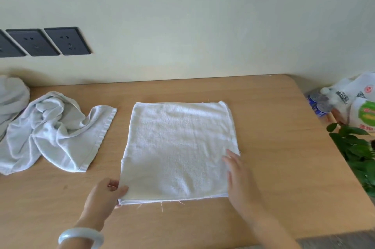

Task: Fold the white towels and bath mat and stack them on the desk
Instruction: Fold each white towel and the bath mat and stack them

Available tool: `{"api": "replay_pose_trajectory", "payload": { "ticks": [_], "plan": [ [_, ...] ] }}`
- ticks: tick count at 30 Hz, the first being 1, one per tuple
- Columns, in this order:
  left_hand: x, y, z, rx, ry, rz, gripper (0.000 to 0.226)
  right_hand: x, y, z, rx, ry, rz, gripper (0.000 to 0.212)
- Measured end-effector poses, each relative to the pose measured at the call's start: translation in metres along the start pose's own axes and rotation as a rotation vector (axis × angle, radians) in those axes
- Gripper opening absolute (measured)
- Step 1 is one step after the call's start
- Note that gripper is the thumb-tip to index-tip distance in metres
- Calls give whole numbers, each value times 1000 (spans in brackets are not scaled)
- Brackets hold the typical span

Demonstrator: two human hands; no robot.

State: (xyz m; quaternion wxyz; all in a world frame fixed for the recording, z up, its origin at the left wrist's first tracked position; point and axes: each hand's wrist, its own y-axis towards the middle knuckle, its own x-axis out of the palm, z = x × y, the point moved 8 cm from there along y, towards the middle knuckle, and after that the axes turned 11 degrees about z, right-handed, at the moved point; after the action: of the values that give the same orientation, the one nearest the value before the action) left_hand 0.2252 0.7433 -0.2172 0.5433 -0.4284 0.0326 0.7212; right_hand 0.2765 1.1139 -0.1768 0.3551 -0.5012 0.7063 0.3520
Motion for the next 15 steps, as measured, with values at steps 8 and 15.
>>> {"api": "replay_pose_trajectory", "payload": {
  "ticks": [8, 15],
  "plan": [
    [-4, -17, -4, 57, 62, 55, 24, 25, -32, 27, -21, -327, -14, 66],
    [42, -45, 60, 799, 530, 256, 64, 54, -36, 12, -73, -378, -118, 73]
  ]
}}
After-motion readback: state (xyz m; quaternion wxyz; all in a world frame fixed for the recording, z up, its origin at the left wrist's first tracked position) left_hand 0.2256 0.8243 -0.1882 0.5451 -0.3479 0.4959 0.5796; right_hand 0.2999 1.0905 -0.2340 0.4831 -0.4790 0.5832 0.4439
